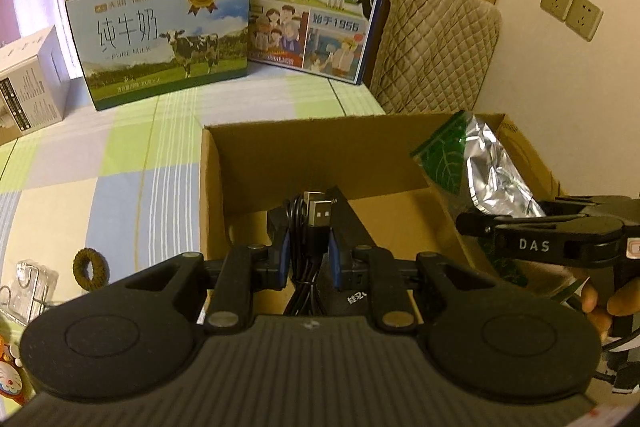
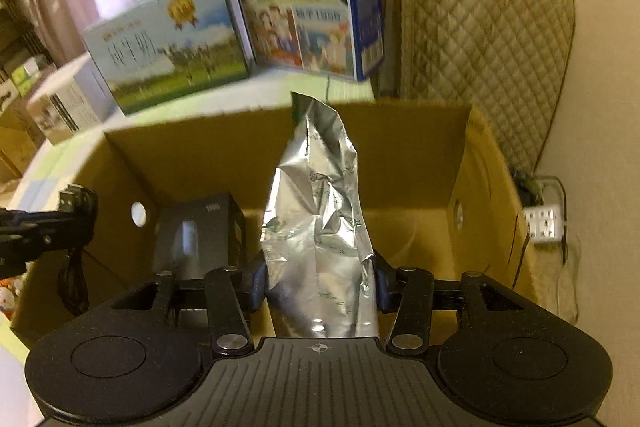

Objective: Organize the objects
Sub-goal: 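Lower the black USB cable and silver foil bag into the box, opening both tools, then withdraw both tools from the cardboard box back over the table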

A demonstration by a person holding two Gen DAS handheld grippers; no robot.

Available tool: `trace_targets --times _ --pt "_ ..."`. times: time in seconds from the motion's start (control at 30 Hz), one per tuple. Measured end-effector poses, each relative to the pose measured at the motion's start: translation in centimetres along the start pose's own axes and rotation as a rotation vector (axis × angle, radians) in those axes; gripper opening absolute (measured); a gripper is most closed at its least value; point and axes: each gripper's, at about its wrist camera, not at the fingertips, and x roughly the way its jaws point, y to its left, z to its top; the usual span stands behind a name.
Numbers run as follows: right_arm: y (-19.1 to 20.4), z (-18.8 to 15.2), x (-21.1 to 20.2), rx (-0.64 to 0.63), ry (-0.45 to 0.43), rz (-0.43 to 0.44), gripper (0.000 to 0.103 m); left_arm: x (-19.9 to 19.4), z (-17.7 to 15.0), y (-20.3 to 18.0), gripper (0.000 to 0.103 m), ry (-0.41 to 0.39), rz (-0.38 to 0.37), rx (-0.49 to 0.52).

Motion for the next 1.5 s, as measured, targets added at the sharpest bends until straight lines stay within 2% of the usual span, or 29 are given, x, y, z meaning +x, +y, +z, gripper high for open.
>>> trace_targets --times 0.57,0.73,1.03,1.5 --pt "-0.7 -0.7 0.0 0.01 -0.005 0.016 0.047 1.8 -0.6 0.4 0.017 0.079 0.016 -0.02" --pt "-0.9 -0.9 -0.3 0.018 -0.007 0.023 0.047 1.5 -0.7 0.4 0.039 0.075 0.016 -0.02" --pt "-0.7 -1.5 -1.4 0.018 -0.02 0.034 0.048 0.9 -1.2 0.2 0.059 0.077 0.007 -0.015" --pt "0.0 -2.8 -3.6 0.019 -0.041 0.046 0.049 -0.7 -1.8 -0.2 0.066 0.058 0.013 -0.009"
